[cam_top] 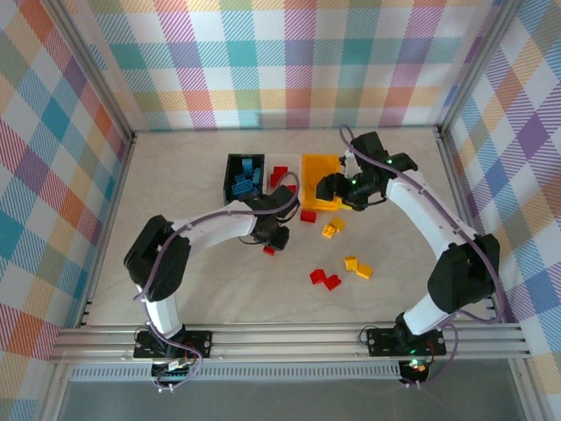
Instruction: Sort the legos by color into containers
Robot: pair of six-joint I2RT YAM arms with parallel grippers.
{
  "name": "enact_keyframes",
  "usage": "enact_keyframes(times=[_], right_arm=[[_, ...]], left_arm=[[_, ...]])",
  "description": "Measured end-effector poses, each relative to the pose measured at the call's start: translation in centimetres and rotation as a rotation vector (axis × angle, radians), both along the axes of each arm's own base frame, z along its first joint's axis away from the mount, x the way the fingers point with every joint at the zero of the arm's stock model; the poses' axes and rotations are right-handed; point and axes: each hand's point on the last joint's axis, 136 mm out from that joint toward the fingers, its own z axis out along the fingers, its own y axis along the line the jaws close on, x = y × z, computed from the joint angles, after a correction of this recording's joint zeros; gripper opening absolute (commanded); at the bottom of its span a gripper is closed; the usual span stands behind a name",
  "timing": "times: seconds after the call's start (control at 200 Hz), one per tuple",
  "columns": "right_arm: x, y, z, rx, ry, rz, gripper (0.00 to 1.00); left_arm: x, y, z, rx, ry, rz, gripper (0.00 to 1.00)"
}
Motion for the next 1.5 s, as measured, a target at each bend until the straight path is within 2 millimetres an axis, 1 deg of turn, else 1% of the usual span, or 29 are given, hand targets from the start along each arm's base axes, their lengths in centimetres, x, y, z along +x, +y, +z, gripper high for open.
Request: enact_keyframes(times=[0.19,0.325,0.39,0.51,0.645,0.755,0.86,0.965,1.095,1.22,1.295,1.365,1.45,1.5], right_arm=[[0.5,0.8,-0.6,0.025,0.015,0.013,0.72],[0.5,1.2,-1.0,0.034,0.025,0.024,0.72],[0.4,1.3,-1.1,0.037,0.027,0.027,0.72],[0.1,1.5,-1.5,0.036,0.037,0.035,0.72],[-0.2,1.8,-1.7,0.034,0.042,0.044,0.72],[-0.4,2.2,-1.9,0.031,0.049,0.057,0.72],[-0.8,2.8,-2.5,0.023,0.064,0.077,0.72],[-1.1,3.3,-3.0,0.016,0.076,0.093,0.72],[-1.4,3.8,-3.3,0.013,0.082,0.107,0.72],[-1.6,4.1,-3.7,0.005,0.091,0.118,0.72],[-1.7,4.2,-3.9,-0.001,0.092,0.122,0.72],[-1.7,4.2,-4.1,-0.004,0.098,0.122,0.72],[-1.6,4.2,-4.5,-0.008,0.108,0.122,0.72],[-1.6,4.3,-4.8,-0.011,0.115,0.122,0.72]], left_arm=[[-0.7,0.9,2.1,-0.031,-0.027,0.035,0.33],[-0.4,1.6,3.4,-0.054,-0.042,0.067,0.34],[0.0,2.2,3.9,-0.055,-0.045,0.086,0.34],[2.0,3.4,5.5,-0.069,-0.065,0.134,0.34],[5.0,5.0,7.9,-0.099,-0.113,0.187,0.34],[7.3,6.0,9.0,-0.119,-0.13,0.222,0.35],[9.3,6.8,9.1,-0.125,-0.133,0.243,0.34],[11.4,7.0,8.6,-0.124,-0.127,0.25,0.34],[13.8,7.3,7.5,-0.121,-0.113,0.257,0.34],[15.9,8.1,6.0,-0.113,-0.091,0.279,0.34],[16.7,8.4,5.2,-0.105,-0.081,0.28,0.34],[16.9,8.4,4.7,-0.102,-0.062,0.281,0.34],[17.1,8.1,4.8,-0.116,-0.057,0.276,0.34],[17.2,7.7,5.3,-0.127,-0.064,0.271,0.34]])
